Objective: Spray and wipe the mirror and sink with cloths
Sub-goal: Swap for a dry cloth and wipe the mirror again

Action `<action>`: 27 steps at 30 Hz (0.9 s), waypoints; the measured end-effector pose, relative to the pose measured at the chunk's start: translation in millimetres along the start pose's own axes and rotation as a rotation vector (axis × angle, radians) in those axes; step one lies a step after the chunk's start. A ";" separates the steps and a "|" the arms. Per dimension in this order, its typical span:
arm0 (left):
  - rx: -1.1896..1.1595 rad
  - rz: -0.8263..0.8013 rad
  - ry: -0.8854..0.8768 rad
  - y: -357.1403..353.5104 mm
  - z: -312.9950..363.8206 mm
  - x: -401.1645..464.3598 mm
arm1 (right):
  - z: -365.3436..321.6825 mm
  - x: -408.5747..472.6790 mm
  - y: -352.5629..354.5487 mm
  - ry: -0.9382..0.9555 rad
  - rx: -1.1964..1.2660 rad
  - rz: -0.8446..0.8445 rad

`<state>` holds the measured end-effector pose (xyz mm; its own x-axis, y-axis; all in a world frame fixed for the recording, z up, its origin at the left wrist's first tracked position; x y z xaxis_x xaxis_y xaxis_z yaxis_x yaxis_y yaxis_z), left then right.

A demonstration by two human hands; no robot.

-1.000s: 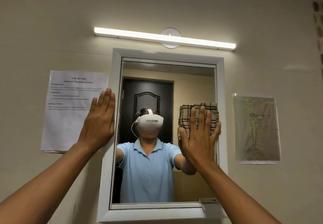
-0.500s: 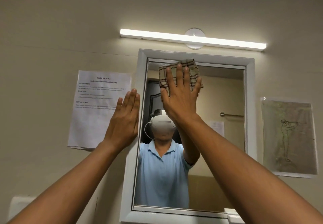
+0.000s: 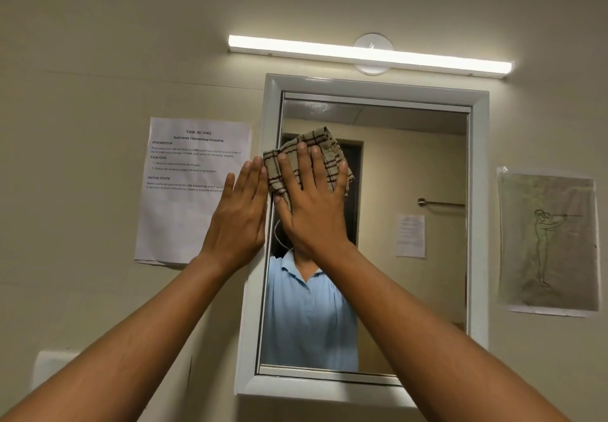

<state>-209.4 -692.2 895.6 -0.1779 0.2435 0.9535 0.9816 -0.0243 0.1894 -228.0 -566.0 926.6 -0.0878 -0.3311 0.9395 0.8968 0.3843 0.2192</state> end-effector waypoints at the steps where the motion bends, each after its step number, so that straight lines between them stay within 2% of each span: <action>1: 0.001 -0.004 -0.010 -0.1 0.6 -3.3 | -1.7 -5.4 -0.6 0.001 0.004 -0.003; 6: 0.003 -0.029 -0.035 -3.5 5.4 -24.1 | -3.2 -35.7 -3.7 0.015 0.012 -0.050; 9: -0.009 -0.037 -0.008 -5.8 8.6 -32.6 | 4.1 -59.7 -2.9 0.096 -0.010 -0.091; 15: -0.022 -0.066 0.005 -11.8 12.3 -38.2 | 47.7 -85.1 12.0 0.209 -0.062 -0.166; 19: -0.019 -0.073 0.017 -13.0 13.1 -42.5 | 89.7 -78.3 29.4 0.125 -0.095 -0.122; 24: -0.030 -0.060 0.034 -14.7 14.3 -44.3 | 152.1 -71.2 58.7 -0.123 -0.078 -0.035; 27: -0.039 -0.057 0.035 -15.7 15.9 -44.7 | 167.5 -79.2 67.4 -0.209 -0.080 -0.025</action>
<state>-215.8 -687.3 846.3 -0.2365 0.2114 0.9484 0.9664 -0.0498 0.2521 -233.3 -369.5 911.0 -0.1910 -0.1509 0.9699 0.9239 0.3061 0.2295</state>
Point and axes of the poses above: each hand's wrist, its own x-axis towards the middle knuckle, its own y-axis out of the back of the hand, z = x × y, the point moved 5 cm from there along x, towards the middle knuckle, and after that the axes turned 10 degrees about x, right-handed, at the moved point
